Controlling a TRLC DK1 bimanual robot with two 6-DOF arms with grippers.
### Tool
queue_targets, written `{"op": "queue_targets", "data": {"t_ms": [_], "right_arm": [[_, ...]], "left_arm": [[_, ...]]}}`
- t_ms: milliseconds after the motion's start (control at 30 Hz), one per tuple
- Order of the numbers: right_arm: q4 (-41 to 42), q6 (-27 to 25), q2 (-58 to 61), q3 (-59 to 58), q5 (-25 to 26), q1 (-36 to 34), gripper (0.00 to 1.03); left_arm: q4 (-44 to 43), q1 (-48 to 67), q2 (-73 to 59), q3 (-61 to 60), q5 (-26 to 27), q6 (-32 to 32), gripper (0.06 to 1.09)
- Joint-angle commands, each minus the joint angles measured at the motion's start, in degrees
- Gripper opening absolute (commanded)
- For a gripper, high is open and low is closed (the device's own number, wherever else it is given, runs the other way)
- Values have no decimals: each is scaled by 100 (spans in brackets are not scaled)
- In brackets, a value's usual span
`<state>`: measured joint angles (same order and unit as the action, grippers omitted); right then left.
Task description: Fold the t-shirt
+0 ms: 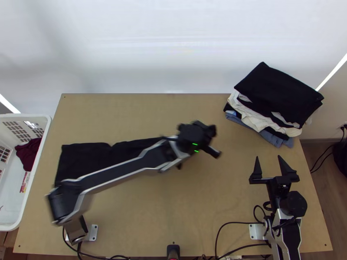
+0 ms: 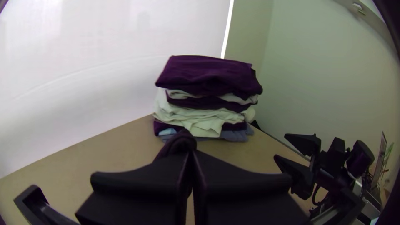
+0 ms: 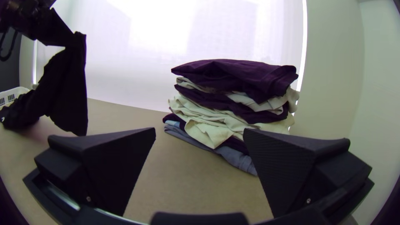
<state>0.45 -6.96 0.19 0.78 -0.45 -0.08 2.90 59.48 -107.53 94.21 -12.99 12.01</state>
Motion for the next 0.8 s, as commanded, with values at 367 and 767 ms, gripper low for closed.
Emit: {"op": "queue_targets", "data": {"t_ms": [367,767], "right_arm": [[-98,-77,-27,-25,27,-28,99],[-98,-77,-27,-34,27,-28,99]], "left_arm": [[-8,933,-2211,3050,-195,434,31],[1002,424,-726,3094,-124,961,105]]}}
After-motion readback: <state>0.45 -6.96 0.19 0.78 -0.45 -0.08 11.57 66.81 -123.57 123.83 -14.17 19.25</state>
